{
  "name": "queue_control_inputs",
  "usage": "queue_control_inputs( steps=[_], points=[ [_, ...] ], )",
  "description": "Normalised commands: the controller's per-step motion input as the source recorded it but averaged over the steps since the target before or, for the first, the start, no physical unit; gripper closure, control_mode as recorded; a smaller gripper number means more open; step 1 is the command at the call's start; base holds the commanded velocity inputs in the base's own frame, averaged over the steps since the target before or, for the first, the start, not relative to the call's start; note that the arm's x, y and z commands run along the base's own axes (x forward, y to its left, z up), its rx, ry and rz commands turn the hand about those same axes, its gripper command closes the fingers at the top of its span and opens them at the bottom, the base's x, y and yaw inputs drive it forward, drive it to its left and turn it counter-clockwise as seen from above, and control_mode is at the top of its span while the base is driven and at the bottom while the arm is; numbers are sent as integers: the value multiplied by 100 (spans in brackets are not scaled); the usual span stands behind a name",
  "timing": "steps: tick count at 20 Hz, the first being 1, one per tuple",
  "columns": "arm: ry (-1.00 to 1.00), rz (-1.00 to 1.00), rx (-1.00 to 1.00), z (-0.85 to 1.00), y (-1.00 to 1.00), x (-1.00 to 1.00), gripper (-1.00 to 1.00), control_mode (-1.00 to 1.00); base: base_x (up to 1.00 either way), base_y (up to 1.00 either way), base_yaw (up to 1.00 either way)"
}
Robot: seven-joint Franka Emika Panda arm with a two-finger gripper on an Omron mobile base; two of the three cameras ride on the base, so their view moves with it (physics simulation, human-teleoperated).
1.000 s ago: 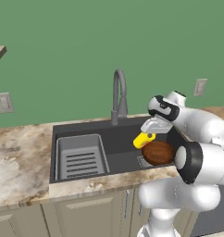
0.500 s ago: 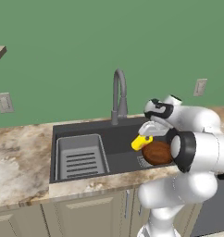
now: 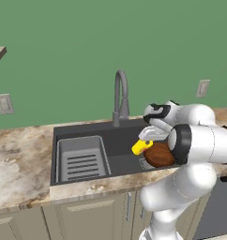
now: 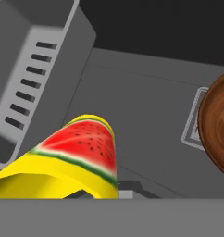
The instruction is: Remove the mango and lemon wedge from the sink. Then move the bowl and cup from the counter to the sink for washing.
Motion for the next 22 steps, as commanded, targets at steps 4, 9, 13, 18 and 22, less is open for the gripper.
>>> queue_control_inputs(
  steps=[4, 9, 13, 18, 22],
  points=[
    [0, 0, 0, -20, 6, 5, 100, -100, 0, 0, 0],
    [2, -2, 0, -20, 8, 10, 100, -100, 0, 0, 0],
    [5, -2, 0, -22, 7, 11, 100, -100, 0, 0, 0],
    [6, 0, 0, -22, 2, 11, 100, -100, 0, 0, 0],
    [8, -1, 0, -19, 5, 7, 100, -100, 0, 0, 0]
  ],
)
